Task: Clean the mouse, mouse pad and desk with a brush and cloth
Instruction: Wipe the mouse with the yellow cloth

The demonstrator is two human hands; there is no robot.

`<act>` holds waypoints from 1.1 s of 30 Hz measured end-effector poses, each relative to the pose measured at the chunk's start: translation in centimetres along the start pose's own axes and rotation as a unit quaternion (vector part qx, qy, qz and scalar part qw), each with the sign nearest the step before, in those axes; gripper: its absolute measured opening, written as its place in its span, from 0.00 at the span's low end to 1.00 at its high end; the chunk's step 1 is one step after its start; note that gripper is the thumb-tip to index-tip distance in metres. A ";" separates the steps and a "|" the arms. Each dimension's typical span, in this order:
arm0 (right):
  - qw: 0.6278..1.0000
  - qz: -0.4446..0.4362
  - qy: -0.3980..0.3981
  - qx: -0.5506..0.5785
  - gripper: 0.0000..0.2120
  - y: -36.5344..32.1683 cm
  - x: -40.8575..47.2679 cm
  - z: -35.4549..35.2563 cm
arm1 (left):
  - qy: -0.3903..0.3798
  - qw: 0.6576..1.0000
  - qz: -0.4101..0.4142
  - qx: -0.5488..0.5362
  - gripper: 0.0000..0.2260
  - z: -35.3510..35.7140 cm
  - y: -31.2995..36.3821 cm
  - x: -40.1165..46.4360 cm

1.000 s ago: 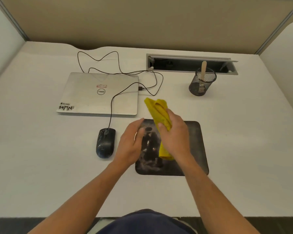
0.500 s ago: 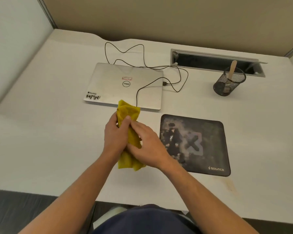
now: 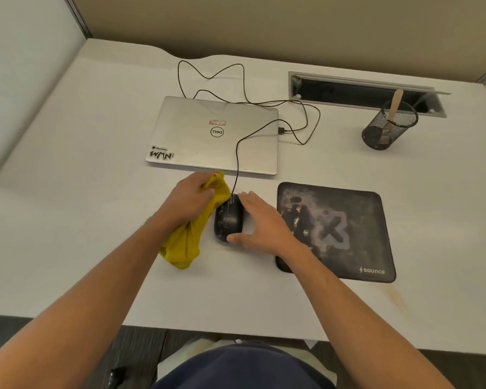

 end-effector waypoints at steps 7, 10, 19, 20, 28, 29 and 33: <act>1.000 0.009 -0.011 -0.021 0.51 0.5 0.8 0.3 | -0.069 0.992 0.040 0.093 0.16 1.6 -0.1 1.1; 1.000 0.007 -0.008 -0.011 0.51 0.7 0.8 0.4 | -0.085 0.987 0.080 0.114 0.16 1.6 0.1 0.4; 1.000 -0.005 0.000 0.018 0.50 0.9 0.7 0.4 | -0.098 0.972 0.139 0.161 0.17 2.2 -0.1 -4.0; 1.000 -0.005 0.000 0.019 0.50 0.9 0.7 0.4 | -0.103 0.970 0.145 0.167 0.18 2.3 -0.2 -4.6; 1.000 0.002 0.002 0.017 0.50 1.0 0.6 0.3 | -0.107 0.987 0.115 0.027 0.17 0.2 -0.7 -6.4; 1.000 0.003 0.003 0.019 0.50 1.0 0.6 0.3 | -0.063 0.992 0.110 0.014 0.17 -0.5 -0.6 -5.8; 0.999 0.009 0.004 0.031 0.49 0.9 0.5 0.3 | 0.017 0.996 0.077 0.030 0.16 -1.1 0.3 -2.2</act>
Point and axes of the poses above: each hand's wrist, its own x-axis towards the middle knuckle, its own z-axis out of the palm, y = z × x, the point moved 4 cm from there along x, towards the middle knuckle, and after that the axes turned 15 degrees about -y, right-handed, at the moved point
